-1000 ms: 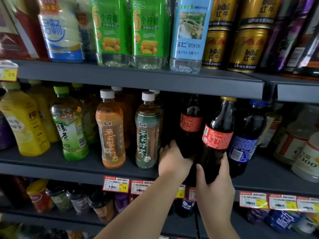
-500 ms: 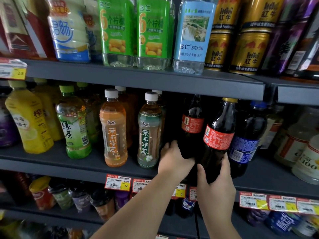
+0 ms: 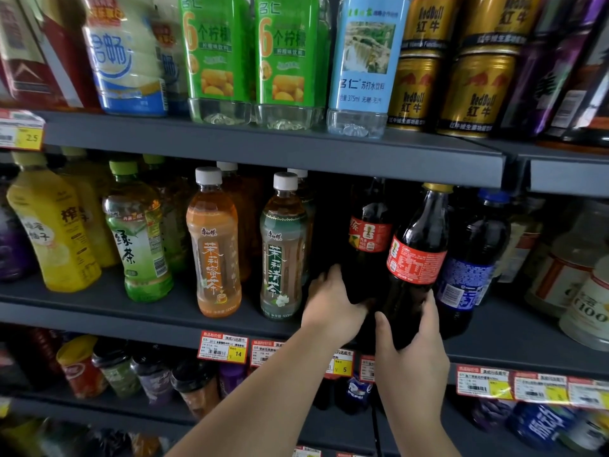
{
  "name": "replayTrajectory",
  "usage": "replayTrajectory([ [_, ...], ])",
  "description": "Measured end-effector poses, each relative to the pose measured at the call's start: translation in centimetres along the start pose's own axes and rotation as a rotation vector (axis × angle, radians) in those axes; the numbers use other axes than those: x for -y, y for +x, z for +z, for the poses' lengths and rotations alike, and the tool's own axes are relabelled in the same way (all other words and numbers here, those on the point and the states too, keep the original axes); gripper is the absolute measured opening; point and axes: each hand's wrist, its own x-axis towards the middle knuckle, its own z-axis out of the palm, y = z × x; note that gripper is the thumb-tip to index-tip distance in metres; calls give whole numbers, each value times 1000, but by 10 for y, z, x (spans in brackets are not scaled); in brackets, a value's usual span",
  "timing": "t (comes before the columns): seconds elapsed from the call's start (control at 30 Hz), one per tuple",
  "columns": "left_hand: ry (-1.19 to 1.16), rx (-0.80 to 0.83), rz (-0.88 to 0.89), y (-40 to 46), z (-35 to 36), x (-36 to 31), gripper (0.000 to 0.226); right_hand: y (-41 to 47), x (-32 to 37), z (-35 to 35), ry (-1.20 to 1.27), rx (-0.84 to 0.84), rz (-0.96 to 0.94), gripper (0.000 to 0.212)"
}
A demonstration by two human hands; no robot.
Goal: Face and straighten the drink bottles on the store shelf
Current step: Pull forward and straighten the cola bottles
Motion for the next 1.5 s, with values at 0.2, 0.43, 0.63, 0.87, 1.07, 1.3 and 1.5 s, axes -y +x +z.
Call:
replayTrajectory([
  [0.2,-104,117,-14,2,-5,5,72,1,0,0,6,3,-12,76],
  [0.43,-6,28,18,0,-5,-1,76,1,0,0,12,7,-6,76],
  [0.63,-167,133,-46,0,-12,0,69,1,0,-1,24,6,-11,74],
  [0.87,-4,32,-3,0,-5,-1,61,0,1,0,20,3,0,78],
  [1.07,68,-37,-19,5,2,-6,57,1,-2,0,22,6,1,79],
  [1.3,169,-64,-65,10,9,-10,68,3,-5,1,13,6,-23,76],
  [1.5,180,-52,-96,11,7,-14,70,2,-4,0,5,-3,-30,77],
])
